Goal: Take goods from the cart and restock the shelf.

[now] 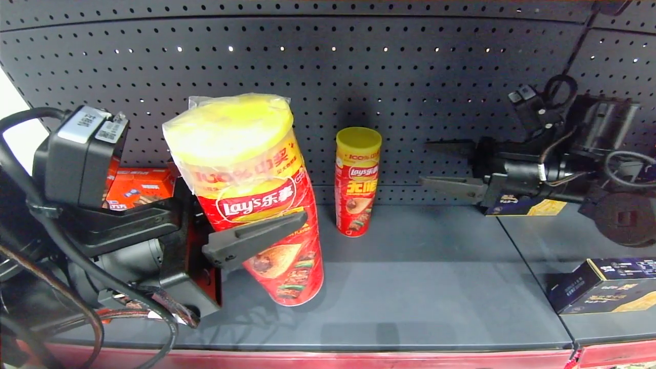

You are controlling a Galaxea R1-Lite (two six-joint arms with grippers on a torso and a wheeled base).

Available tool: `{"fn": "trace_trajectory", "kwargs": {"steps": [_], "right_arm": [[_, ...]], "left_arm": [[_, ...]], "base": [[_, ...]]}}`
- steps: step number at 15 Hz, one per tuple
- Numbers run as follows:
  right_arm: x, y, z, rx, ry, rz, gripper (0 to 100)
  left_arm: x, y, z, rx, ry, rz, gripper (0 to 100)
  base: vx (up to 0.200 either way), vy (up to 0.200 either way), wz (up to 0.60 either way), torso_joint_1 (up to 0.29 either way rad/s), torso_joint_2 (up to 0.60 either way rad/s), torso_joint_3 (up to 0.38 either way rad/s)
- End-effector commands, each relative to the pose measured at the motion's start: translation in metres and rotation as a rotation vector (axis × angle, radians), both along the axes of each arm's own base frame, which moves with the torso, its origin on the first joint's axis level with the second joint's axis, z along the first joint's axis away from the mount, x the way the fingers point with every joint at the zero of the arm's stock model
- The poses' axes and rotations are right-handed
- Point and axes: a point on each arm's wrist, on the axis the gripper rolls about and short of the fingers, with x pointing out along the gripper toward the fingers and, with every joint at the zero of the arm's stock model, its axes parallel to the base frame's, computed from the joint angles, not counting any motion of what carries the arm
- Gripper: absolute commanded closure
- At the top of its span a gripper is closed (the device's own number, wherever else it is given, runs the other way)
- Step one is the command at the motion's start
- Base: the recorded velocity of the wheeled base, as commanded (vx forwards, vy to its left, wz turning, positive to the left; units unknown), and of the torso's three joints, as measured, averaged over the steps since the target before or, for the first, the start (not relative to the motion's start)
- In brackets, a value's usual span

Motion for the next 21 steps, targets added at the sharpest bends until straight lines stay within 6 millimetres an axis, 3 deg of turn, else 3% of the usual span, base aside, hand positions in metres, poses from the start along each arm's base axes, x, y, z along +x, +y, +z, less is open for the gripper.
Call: {"fn": "trace_trajectory", "kwargs": {"steps": [1,3,13,21], "right_arm": [[0.028,0.016,-0.021,-0.012,0.034,0.031,0],[0.050,0.027,-0.022,-0.005,0.018,0.042,0],[0.093,0.061,-0.074,-0.027,0.091,0.080,0],[0.107,0.094,-0.091,-0.025,0.077,0.135,0]], "left_arm": [[0.001,-0.001,-0.001,0.003,0.004,-0.001,100],[0.003,-0.002,-0.004,0.008,0.012,-0.001,100],[0.003,-0.002,-0.005,0.010,0.017,-0.002,100],[0.003,-0.001,-0.003,-0.024,0.035,0.001,100]], "base": [[0.000,0.000,0.00,0.000,0.00,0.000],[0.000,0.000,0.00,0.000,0.00,0.000],[0.000,0.000,0.00,0.000,0.00,0.000],[0.000,0.000,0.00,0.000,0.00,0.000]]}}
